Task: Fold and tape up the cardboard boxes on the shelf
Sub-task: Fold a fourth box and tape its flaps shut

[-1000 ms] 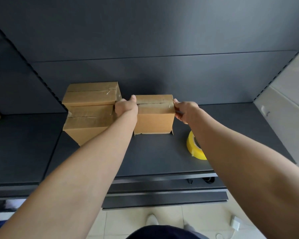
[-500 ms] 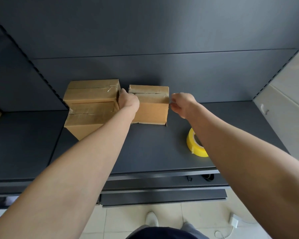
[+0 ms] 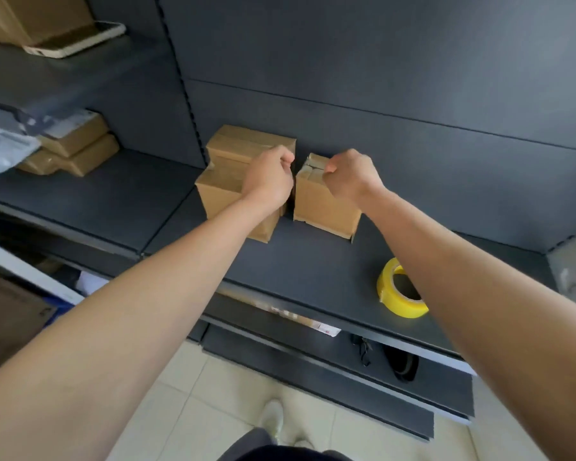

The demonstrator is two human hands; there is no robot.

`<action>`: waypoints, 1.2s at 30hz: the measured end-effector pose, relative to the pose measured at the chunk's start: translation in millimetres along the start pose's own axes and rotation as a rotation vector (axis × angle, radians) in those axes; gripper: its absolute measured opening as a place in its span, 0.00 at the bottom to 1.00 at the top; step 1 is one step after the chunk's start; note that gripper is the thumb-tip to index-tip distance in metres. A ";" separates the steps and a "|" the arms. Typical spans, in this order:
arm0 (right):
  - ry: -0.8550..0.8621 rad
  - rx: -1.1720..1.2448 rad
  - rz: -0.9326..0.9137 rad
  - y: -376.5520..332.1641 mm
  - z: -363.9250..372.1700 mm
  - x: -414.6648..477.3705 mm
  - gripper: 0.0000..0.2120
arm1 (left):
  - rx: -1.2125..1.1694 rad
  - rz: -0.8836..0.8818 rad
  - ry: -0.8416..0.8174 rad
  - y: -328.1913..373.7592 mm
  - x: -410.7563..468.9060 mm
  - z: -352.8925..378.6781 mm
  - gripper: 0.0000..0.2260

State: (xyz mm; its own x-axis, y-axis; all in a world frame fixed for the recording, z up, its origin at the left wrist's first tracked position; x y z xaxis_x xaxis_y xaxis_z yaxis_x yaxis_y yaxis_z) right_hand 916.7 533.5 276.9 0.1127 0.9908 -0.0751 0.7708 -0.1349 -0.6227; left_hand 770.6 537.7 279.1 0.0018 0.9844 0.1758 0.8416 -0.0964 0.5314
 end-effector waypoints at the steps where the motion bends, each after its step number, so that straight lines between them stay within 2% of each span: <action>1: -0.038 -0.085 -0.069 -14.5 5.2 -7.4 0.06 | 0.044 0.009 0.019 -2.6 -11.7 -13.4 0.12; 5: -0.112 -0.318 -0.363 -80.9 31.2 -45.4 0.04 | 0.183 0.023 0.088 -29.0 -61.5 -70.4 0.14; 9: -0.212 -0.355 -0.610 -154.0 73.3 -94.1 0.08 | 0.303 -0.055 0.145 -75.5 -118.1 -128.6 0.14; 13: -0.347 -0.347 -0.796 -221.3 126.0 -153.7 0.12 | 0.381 -0.220 0.206 -135.5 -184.4 -181.5 0.14; 16: -0.423 -0.362 -0.942 -267.9 167.5 -207.5 0.05 | 0.411 -0.365 0.257 -181.7 -244.8 -218.7 0.14; 22: -0.610 -0.353 -1.201 -357.2 266.4 -337.4 0.12 | 0.455 -0.675 0.330 -278.3 -384.5 -288.3 0.13; 25: -0.718 -0.350 -1.274 -392.4 320.9 -399.1 0.09 | 0.453 -0.832 0.320 -333.2 -451.5 -313.8 0.13; 29: -0.782 -0.354 -1.277 -421.2 388.1 -450.1 0.15 | 0.382 -0.956 0.334 -396.4 -518.3 -334.0 0.14; 36: -0.894 -0.406 -1.193 -440.0 482.5 -464.4 0.20 | 0.255 -1.089 0.288 -483.6 -566.8 -340.1 0.14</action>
State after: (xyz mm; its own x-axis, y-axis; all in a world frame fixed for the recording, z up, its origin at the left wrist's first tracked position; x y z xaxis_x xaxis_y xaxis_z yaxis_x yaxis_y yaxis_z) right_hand 222.6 138.6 210.0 -0.9569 0.1857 -0.2232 0.2668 0.8660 -0.4230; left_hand 179.0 -23.6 204.3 -0.8876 0.4548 -0.0726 0.4066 0.8479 0.3402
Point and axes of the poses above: each hand's wrist, its own x-axis towards the middle knuckle, its own z-axis out of the palm, y = z × x, the point moved 6 cm from there along x, towards the middle knuckle, and after that the axes turned 10 degrees about x, right-handed, at the moved point
